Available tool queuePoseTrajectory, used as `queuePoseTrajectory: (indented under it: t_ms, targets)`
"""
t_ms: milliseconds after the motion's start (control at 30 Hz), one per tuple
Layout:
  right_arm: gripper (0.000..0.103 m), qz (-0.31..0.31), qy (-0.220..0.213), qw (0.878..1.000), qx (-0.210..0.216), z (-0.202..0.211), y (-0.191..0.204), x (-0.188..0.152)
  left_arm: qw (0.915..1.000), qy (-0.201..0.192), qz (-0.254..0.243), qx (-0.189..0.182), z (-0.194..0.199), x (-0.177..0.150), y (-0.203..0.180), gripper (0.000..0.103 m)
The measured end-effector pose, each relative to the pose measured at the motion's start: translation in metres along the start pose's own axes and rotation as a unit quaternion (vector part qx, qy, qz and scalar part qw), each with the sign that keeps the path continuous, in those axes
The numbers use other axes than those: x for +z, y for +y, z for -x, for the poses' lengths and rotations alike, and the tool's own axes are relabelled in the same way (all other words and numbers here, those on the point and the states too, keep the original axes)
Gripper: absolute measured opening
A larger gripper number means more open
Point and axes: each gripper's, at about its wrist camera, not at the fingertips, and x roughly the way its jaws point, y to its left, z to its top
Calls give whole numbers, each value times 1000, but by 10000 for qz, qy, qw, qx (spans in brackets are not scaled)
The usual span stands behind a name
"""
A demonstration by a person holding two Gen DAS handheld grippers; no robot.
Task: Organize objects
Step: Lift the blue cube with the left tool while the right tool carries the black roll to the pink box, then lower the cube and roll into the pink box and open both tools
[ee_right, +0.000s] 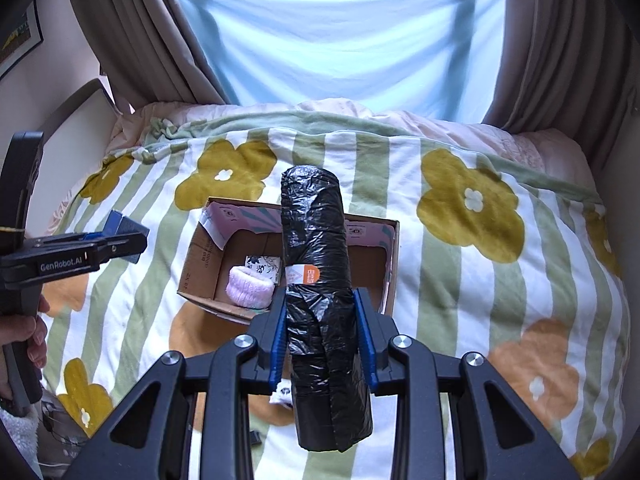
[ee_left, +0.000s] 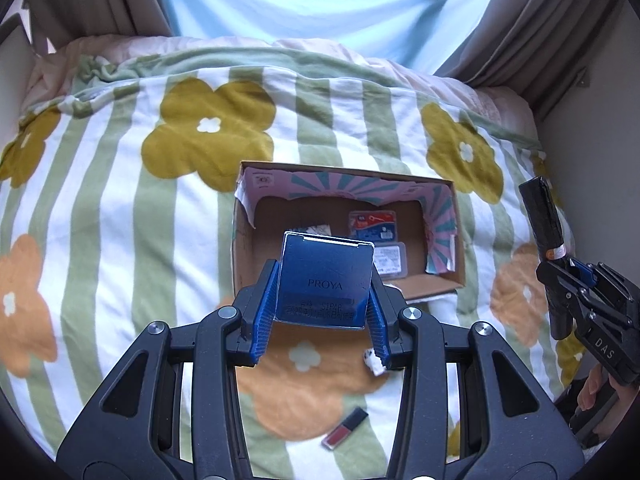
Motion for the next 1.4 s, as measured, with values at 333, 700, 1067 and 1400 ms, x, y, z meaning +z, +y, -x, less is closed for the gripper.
queuePoseTrajectory:
  t_ms: [333,700,1067,1400]
  targets:
    - [28,729,489,9956,331,-96,2,24,9985,544,56,18,-109,37,14,37]
    - [28,1463,1186,9799,663,-187,15,10,9934,1127,-178,95,-214,48,18,37]
    - [29,1560,1352,9761,676,-221,15,8,9916,1227,-363,185,-247,59,14,38]
    - [102,1978,1031,9725,665,-213,18,-2,9885,1238,-868,-22,-251,56,-22,103]
